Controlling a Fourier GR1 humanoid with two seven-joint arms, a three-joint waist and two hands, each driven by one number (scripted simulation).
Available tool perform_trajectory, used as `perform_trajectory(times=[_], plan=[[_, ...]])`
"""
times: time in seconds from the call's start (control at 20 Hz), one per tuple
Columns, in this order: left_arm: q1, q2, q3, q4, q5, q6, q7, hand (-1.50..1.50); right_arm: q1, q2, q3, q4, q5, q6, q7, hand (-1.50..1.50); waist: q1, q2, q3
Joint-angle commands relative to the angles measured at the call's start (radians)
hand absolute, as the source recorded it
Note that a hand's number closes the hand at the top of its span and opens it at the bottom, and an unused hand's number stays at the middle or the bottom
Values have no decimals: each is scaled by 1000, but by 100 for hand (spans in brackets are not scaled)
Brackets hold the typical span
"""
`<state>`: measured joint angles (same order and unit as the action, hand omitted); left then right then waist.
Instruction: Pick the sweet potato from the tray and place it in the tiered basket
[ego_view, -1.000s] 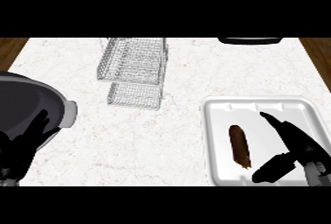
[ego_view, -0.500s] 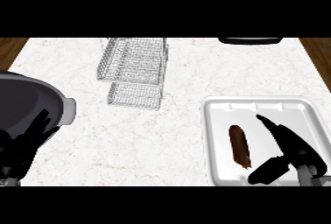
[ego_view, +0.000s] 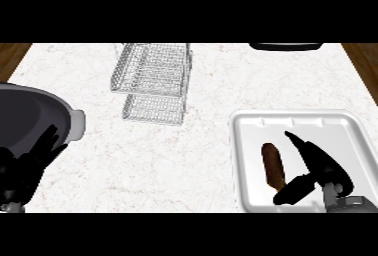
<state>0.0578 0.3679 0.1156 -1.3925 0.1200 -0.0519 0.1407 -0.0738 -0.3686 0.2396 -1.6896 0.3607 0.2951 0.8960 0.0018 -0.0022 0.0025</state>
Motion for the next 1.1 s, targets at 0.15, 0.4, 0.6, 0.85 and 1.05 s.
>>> perform_trajectory(times=[0.15,0.4,0.6,0.85,1.05], plan=[[32,-49,16,12,-51,-9,-24,0,4,68,-6,93,83,15,-68,-150,0,2,-2],[39,-28,52,-12,-28,-66,5,0,-10,111,-25,253,144,-53,-197,-150,2,2,-2],[52,-42,73,-44,-42,-58,24,0,-50,106,-68,202,105,55,-133,-150,2,2,-2],[15,-41,71,47,-51,-85,-52,0,-23,128,-4,211,170,-39,-306,150,1,3,-2],[-13,-39,84,62,-64,-74,-30,0,-14,168,8,201,222,-97,-314,150,-1,2,-2]])
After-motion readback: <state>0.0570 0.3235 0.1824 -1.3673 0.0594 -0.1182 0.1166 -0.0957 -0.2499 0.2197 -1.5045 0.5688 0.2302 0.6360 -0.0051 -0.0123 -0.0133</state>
